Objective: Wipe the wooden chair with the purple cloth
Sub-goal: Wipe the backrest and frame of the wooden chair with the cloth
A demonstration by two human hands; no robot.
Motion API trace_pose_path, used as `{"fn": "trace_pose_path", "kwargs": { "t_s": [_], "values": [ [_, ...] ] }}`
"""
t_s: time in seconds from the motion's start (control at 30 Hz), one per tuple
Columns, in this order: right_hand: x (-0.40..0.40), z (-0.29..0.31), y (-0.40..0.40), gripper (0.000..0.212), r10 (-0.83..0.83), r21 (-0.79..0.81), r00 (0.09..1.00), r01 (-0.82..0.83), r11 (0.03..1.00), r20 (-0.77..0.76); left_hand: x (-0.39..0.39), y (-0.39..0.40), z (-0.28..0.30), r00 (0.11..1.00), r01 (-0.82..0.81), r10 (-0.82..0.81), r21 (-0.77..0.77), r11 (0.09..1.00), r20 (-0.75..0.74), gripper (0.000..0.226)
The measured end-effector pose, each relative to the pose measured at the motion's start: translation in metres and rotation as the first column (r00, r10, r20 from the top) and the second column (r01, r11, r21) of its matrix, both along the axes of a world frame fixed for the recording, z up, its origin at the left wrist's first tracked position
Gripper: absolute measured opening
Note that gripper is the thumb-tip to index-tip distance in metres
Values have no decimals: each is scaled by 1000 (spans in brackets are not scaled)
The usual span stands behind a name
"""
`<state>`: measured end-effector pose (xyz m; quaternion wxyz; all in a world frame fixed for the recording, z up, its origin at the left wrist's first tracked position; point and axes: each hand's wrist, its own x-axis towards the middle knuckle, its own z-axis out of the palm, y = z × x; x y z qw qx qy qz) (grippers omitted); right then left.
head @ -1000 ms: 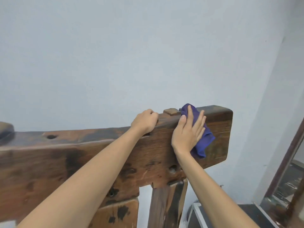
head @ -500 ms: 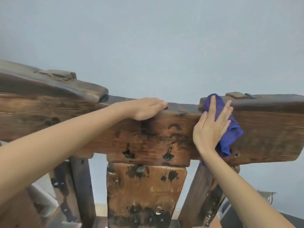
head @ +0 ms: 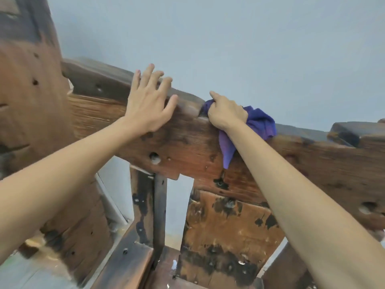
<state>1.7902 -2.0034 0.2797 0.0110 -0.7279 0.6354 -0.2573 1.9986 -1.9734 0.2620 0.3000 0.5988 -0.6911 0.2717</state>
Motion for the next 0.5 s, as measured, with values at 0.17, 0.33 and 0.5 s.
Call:
{"fn": "trace_pose_path", "kwargs": {
  "t_s": [0.17,0.33,0.5],
  "values": [
    [14,-56,13,46,47,-614,990,-121,780,-135,57,-16,-34,999,-37,38,10,999,-11,57],
    [-60,-152,9,75,129,-487,692,-615,620,-710,58,-25,-35,1000,-12,10,-53,999,-22,55],
    [-112,-245,23,98,140,-75,241,-707,703,-960,53,-27,-41,998,-67,65,-104,992,-21,53]
  ]
}}
